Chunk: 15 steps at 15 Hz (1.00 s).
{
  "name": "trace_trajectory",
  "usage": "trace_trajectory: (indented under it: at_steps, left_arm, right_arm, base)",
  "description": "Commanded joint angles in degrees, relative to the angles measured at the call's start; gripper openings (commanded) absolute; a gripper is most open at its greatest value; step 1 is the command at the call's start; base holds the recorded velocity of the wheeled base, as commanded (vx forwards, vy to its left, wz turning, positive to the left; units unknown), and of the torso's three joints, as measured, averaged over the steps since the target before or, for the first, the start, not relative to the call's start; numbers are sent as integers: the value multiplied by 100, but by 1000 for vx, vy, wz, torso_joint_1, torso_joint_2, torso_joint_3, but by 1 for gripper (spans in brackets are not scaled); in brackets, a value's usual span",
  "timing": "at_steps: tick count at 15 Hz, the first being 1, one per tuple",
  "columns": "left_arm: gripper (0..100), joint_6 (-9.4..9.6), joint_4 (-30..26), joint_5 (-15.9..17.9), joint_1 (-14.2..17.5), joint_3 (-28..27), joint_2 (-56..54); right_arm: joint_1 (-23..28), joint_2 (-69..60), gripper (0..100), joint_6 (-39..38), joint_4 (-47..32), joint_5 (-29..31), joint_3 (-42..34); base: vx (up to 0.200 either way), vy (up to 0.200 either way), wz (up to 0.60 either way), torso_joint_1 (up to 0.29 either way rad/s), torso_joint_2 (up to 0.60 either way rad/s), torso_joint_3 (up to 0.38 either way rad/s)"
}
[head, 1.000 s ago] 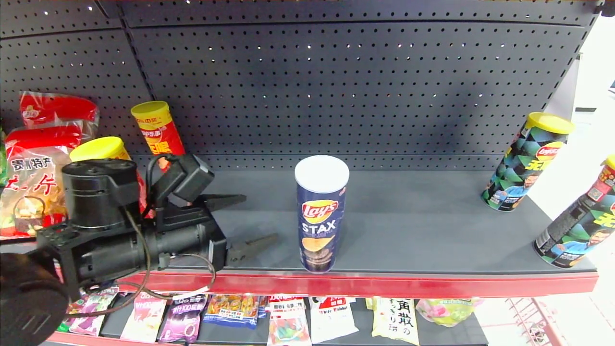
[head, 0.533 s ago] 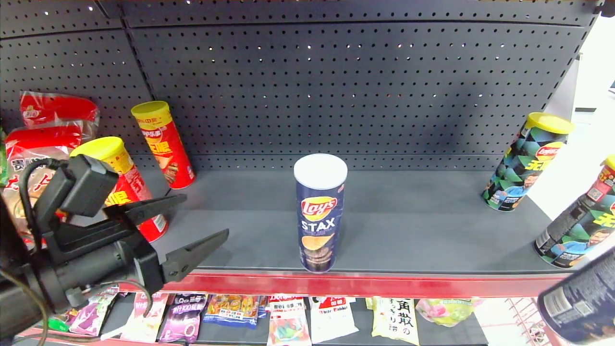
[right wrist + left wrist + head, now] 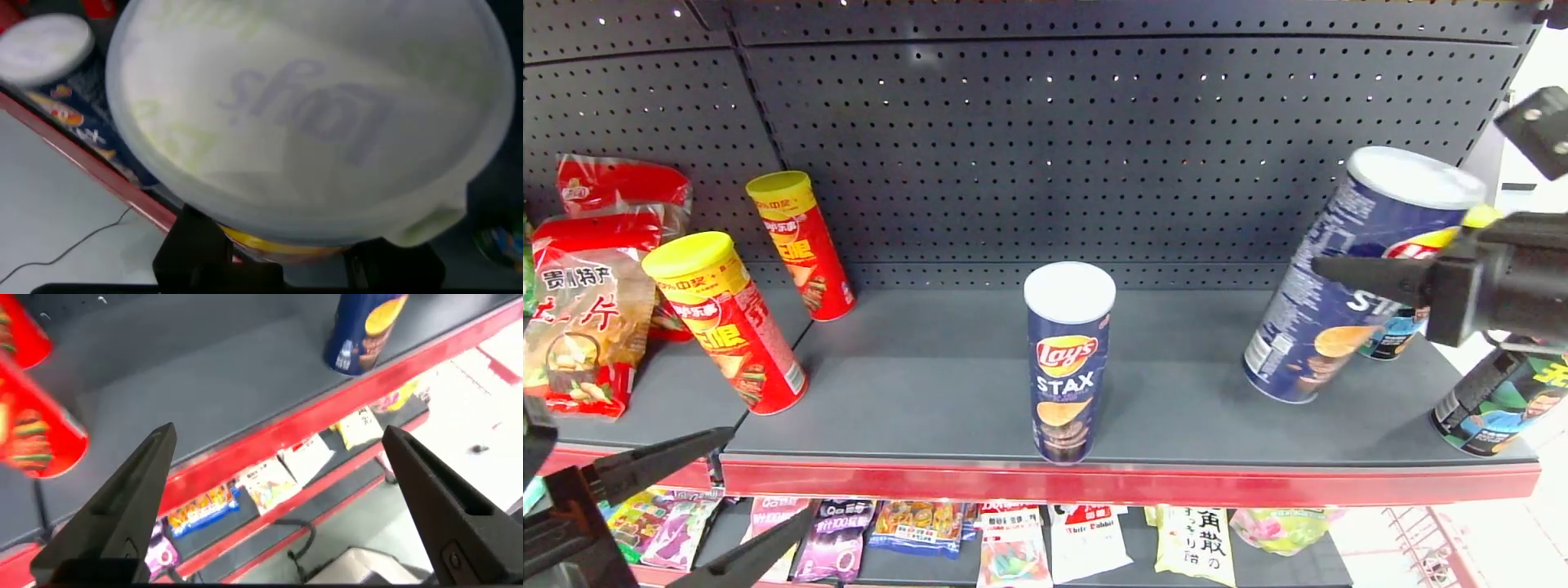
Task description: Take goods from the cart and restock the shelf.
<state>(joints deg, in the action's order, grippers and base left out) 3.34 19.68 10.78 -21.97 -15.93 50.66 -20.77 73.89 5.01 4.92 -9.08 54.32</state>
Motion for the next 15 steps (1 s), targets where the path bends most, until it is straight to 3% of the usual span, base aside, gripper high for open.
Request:
trace_trajectory:
  at_steps: [1,5,15]
  left_arm:
    - [100,9,-456,-137,-1,55,-830]
    - [100,35,-1071,-357,-1,2,-1208]
    - [100,61,-1089,-673,-1,55,-1366]
  right_arm:
    - [-349,1374,0,9,17,-6,791]
    - [-507,2235,0,-9,17,-6,1582]
    - [-964,3659,0,53,624,-76,2575]
  base:
    - [0,0,0,0,0,0]
    - [0,0,0,0,0,0]
    - [0,0,0,0,0,0]
